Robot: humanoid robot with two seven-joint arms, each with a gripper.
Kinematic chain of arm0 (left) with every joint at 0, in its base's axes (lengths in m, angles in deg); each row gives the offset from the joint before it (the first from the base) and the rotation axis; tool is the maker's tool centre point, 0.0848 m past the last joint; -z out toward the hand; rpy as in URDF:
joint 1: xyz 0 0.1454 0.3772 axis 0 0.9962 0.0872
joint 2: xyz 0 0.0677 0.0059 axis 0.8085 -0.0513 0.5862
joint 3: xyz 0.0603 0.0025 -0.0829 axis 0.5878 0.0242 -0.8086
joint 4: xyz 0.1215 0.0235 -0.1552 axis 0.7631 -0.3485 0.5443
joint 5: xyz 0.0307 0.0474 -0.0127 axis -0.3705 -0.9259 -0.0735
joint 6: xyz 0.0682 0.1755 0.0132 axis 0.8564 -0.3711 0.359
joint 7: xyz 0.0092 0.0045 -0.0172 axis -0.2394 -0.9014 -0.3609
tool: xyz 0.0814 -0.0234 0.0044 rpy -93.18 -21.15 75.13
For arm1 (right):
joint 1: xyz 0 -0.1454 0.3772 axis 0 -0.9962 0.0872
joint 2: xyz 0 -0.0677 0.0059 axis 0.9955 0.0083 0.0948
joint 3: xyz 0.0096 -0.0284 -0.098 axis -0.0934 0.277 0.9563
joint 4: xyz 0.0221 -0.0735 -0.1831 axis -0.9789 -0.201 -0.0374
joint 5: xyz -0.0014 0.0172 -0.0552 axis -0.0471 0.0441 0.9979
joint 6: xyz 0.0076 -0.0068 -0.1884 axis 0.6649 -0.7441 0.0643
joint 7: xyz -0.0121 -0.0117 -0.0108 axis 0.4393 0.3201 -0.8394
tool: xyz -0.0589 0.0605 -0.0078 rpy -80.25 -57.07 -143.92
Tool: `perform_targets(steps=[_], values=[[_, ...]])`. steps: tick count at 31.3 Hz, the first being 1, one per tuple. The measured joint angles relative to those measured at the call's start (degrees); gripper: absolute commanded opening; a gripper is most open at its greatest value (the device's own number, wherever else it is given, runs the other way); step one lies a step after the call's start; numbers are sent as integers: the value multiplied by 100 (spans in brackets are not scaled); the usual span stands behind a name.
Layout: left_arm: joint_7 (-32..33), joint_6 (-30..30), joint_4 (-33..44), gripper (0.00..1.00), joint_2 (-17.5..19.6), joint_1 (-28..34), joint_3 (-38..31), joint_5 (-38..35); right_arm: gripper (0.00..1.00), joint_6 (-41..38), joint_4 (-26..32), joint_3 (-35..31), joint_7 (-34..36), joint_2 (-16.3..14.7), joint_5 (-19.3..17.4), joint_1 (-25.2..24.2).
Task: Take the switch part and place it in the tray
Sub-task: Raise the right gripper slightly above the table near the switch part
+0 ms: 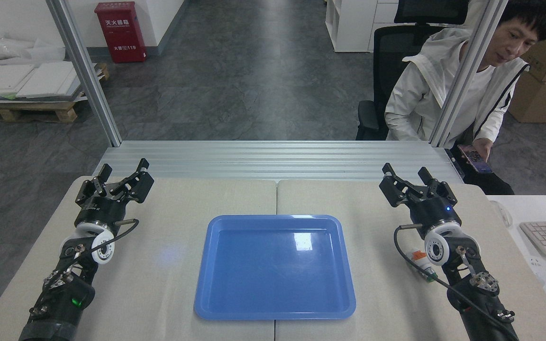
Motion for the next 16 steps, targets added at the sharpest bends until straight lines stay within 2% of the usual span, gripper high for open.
perform_targets(steps=[7,16], values=[[0,0,-1,100,-2,0,0,0,98,217,3,68,-161,53,0,24],[1,0,0,100,-2,0,0,0,98,925,8,472,-359,-7,83,375]])
